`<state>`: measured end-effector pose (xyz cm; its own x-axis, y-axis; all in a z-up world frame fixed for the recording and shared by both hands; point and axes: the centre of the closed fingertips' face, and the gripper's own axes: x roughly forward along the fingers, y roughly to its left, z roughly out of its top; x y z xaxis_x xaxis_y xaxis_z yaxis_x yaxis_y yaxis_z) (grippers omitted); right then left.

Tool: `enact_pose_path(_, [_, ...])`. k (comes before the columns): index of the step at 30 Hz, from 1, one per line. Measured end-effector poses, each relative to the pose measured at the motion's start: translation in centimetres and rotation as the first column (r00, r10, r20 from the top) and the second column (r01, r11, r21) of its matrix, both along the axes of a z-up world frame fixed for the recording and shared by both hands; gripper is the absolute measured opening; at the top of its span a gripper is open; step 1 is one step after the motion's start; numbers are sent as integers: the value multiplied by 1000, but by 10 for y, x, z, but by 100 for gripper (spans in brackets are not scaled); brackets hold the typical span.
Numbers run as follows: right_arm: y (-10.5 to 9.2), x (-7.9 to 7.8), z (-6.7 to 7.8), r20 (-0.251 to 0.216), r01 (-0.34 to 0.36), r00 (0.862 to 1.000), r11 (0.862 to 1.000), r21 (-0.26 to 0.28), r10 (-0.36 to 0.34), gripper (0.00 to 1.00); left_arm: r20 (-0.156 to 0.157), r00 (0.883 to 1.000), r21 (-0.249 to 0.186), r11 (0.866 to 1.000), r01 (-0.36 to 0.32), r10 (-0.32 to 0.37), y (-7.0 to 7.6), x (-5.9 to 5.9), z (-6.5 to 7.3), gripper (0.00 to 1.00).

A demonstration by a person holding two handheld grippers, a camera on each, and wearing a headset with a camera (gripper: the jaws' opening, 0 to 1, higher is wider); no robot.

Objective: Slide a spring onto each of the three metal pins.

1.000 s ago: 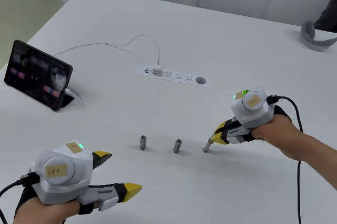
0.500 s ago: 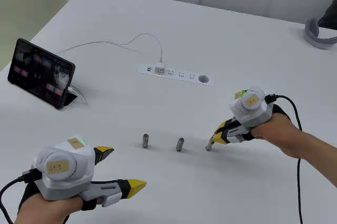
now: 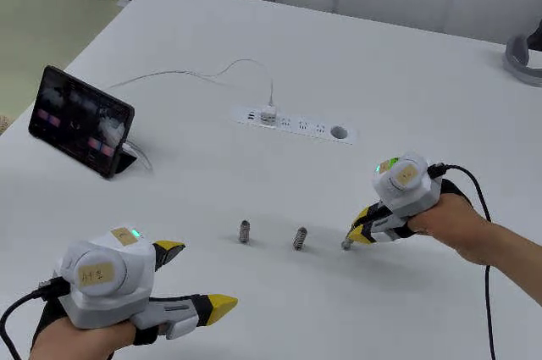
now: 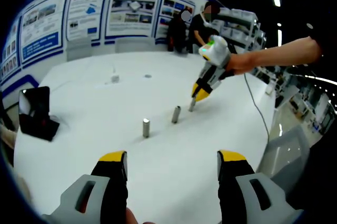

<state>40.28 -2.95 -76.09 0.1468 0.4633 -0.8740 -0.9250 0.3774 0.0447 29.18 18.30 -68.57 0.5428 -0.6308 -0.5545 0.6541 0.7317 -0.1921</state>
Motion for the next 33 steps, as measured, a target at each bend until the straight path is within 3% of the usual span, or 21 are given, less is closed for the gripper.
enact_pose_path(24, [2, -2, -19, -30, 30, 999, 1000, 3, -30, 14, -8, 1000, 6, 1000, -5, 5, 3, -1, -2, 70])
enact_pose_path(33, [-2, -3, -15, -26, 80, 996, 997, 15, -80, 28, -7, 1000, 5, 1000, -6, 6, 4, 0, -2, 70])
